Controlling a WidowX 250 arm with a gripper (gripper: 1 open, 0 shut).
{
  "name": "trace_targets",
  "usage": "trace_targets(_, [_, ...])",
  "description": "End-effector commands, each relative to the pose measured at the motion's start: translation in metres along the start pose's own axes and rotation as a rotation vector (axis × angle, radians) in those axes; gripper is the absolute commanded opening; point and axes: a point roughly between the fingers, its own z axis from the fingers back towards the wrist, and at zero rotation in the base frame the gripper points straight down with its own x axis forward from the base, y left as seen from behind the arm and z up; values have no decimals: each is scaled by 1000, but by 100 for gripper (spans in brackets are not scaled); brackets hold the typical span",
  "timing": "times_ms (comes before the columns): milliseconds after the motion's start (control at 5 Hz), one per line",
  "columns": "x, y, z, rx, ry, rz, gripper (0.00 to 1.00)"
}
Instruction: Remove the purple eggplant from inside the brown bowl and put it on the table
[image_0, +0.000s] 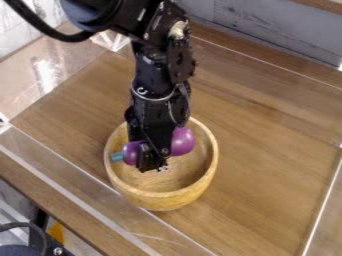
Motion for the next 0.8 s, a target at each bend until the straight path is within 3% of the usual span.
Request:
trace_targets(0, [10, 8, 17, 49, -57, -8, 0])
trace_targets(600, [10, 8, 23, 49, -50, -15, 0])
